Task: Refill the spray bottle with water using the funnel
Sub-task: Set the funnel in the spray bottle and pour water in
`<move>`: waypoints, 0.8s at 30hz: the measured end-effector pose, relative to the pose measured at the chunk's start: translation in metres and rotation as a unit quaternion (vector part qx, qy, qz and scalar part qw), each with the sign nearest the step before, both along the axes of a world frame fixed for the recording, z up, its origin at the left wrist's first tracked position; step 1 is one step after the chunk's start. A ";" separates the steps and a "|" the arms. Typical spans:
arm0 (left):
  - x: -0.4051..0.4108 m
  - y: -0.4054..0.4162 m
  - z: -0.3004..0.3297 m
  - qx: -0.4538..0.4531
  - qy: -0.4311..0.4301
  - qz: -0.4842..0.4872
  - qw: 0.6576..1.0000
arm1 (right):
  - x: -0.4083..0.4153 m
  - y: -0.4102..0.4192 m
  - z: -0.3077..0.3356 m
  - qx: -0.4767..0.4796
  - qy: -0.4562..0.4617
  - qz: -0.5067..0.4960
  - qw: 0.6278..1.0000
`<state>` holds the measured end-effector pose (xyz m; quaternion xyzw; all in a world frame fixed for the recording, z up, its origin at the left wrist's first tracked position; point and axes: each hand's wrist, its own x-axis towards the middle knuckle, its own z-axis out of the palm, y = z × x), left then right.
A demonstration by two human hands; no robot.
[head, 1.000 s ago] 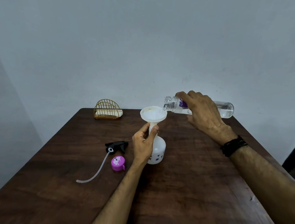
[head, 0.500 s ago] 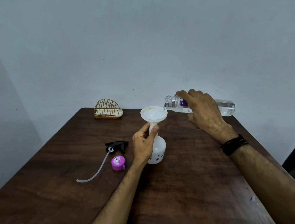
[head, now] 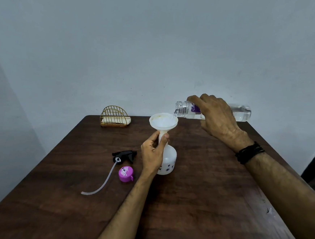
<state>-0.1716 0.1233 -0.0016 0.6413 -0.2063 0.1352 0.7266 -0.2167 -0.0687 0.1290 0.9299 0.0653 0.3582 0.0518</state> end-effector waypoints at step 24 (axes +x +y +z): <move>0.000 0.000 0.001 0.001 0.008 0.003 1.000 | 0.001 0.000 0.003 -0.025 -0.008 -0.003 1.000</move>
